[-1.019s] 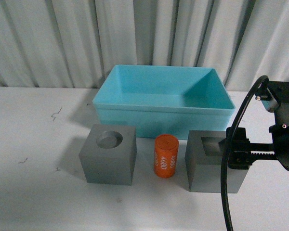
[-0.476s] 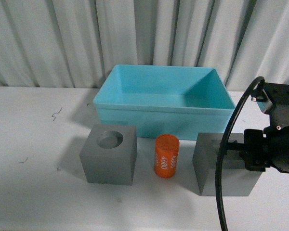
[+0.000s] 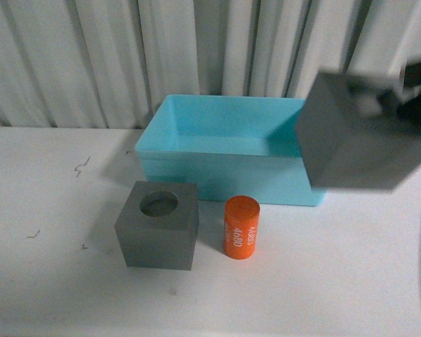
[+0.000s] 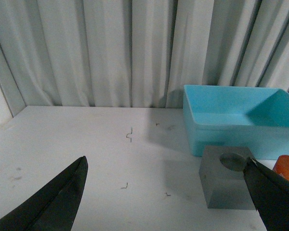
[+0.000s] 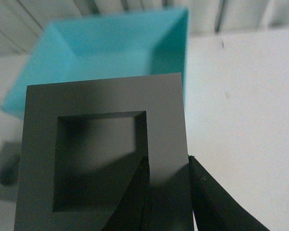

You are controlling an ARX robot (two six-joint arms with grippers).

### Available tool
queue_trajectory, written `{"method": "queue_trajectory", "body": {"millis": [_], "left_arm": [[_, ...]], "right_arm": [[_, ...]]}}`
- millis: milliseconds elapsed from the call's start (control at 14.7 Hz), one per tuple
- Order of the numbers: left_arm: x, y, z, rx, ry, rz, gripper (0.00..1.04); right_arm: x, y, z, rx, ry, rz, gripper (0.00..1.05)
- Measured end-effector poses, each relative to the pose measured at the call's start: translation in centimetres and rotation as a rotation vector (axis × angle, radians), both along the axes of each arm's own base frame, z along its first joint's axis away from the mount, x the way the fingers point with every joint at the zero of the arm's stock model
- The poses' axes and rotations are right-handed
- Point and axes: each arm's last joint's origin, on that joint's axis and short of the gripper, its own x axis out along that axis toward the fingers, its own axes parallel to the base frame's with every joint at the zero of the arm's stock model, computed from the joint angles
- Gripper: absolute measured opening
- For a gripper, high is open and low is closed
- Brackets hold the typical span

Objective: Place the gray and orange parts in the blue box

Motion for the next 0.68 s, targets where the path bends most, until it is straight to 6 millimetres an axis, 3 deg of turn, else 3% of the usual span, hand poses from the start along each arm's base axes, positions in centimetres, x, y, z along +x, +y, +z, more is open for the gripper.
{"method": "queue_trajectory", "body": {"millis": [68, 204, 544, 680], "left_arm": [[0.0, 0.0, 0.0, 0.000, 0.000, 0.000, 0.98], [0.0, 0.0, 0.0, 0.000, 0.000, 0.000, 0.98], [0.0, 0.0, 0.0, 0.000, 0.000, 0.000, 0.98], [0.0, 0.0, 0.0, 0.000, 0.000, 0.000, 0.98]], "right_arm": [[1.2, 0.2, 3.1, 0.016, -0.111, 0.008, 0.18], [4.9, 0.8, 6.2, 0.043, -0.220, 0.014, 0.18], [14.2, 3.3, 5.0, 0.091, -0.192, -0.066, 0.18], [17.2, 4.3, 1.5, 0.127, -0.109, -0.124, 0.18]]}}
